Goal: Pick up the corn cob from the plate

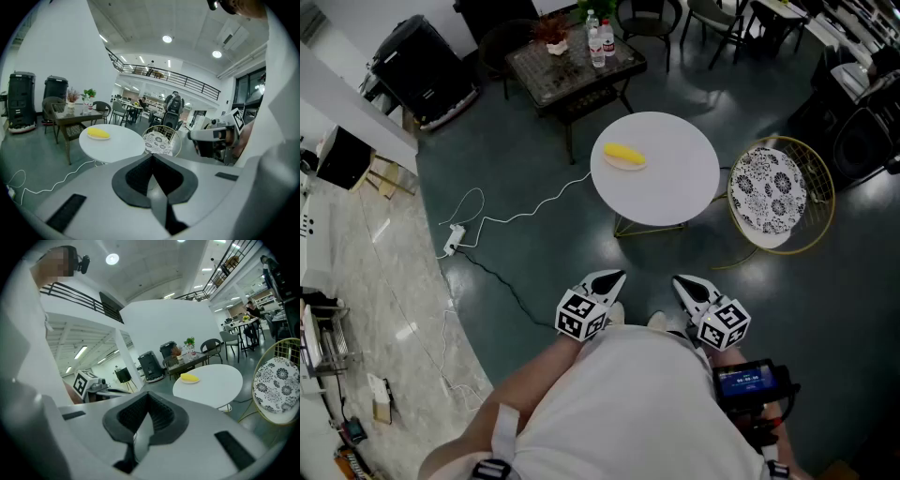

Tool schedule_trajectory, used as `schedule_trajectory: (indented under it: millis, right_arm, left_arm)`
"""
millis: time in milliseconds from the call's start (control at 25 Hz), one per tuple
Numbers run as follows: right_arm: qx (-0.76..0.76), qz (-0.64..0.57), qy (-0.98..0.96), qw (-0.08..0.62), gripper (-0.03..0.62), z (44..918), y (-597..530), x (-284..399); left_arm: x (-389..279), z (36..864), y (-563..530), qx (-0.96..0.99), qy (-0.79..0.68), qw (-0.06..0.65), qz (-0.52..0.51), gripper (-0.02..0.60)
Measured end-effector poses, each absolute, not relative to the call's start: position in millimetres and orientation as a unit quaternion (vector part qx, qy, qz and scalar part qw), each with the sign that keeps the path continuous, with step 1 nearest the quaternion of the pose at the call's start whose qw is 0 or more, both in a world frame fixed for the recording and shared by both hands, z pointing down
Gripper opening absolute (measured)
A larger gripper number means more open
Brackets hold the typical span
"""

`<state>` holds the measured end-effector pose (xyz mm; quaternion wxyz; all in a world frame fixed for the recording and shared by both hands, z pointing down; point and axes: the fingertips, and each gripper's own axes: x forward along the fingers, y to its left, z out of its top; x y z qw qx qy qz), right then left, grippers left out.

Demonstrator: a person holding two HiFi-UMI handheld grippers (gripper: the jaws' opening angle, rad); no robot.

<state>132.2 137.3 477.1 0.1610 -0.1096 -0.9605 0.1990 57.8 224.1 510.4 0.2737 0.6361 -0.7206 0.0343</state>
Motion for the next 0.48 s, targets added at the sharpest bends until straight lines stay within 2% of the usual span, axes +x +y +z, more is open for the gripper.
schedule_trajectory:
  millis: [480]
  right_arm:
    - [-0.113, 0.197, -0.963, 0.144, 0.009, 471, 95, 166]
  left_arm:
    - [102, 502, 188, 0.628, -0.730, 0.265, 0.047, 0.008]
